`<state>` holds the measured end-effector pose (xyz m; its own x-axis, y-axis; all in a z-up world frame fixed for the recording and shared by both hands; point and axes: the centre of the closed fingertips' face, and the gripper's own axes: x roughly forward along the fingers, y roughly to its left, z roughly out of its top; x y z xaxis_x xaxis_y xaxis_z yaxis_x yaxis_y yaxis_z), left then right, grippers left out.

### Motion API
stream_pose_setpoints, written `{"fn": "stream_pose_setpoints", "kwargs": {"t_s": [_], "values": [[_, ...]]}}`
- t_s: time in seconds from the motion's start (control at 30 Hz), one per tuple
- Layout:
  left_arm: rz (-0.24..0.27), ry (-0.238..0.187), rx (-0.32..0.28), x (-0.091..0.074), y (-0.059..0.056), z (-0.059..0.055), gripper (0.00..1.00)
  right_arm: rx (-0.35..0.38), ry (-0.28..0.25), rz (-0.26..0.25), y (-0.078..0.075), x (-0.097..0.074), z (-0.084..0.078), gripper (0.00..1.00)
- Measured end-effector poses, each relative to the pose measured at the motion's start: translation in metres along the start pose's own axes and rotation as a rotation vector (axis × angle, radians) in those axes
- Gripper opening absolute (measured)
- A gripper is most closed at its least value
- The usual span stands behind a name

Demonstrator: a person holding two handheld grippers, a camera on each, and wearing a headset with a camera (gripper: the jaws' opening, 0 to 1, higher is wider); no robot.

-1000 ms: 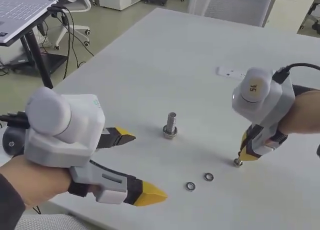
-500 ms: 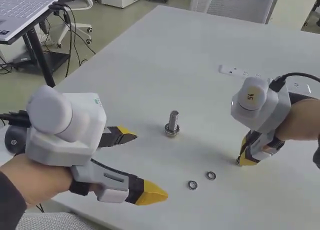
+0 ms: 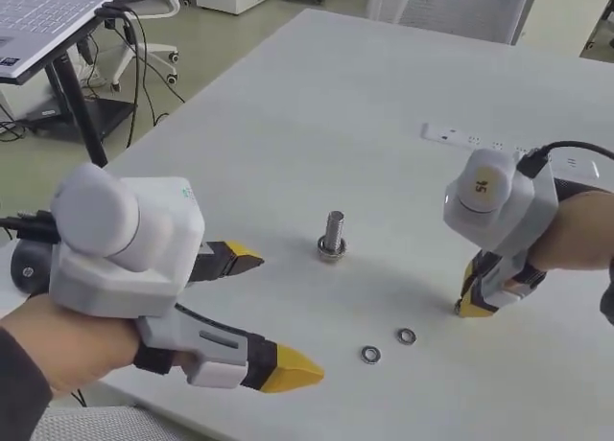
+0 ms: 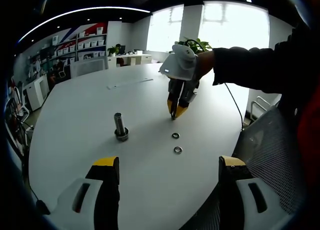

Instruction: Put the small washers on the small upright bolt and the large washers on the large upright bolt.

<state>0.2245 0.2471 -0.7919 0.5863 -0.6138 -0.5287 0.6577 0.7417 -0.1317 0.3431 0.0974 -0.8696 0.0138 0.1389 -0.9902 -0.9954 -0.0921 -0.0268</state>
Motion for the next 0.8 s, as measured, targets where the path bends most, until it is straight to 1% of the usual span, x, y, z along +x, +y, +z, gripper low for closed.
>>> {"fn": "stream_pose_setpoints", "kwargs": {"t_s": [0.3, 0.4, 0.5, 0.6, 0.8], "values": [[-0.002, 0.001, 0.001, 0.000, -0.001, -0.001, 0.81, 0.020, -0.006, -0.005, 0.001, -0.003, -0.002, 0.21], [-0.003, 0.000, 0.002, 0.000, -0.001, -0.001, 0.81, 0.033, -0.014, -0.012, -0.002, -0.005, -0.004, 0.24], [-0.005, 0.002, 0.005, 0.000, -0.002, -0.001, 0.81, 0.044, -0.019, -0.019, -0.003, -0.009, -0.006, 0.25], [-0.006, 0.001, 0.006, 0.000, -0.002, 0.000, 0.81, 0.056, -0.022, -0.025, -0.005, -0.010, -0.010, 0.27], [-0.009, 0.001, 0.008, 0.000, -0.003, 0.000, 0.81, 0.078, -0.014, -0.026, 0.001, -0.013, -0.022, 0.29]]}}
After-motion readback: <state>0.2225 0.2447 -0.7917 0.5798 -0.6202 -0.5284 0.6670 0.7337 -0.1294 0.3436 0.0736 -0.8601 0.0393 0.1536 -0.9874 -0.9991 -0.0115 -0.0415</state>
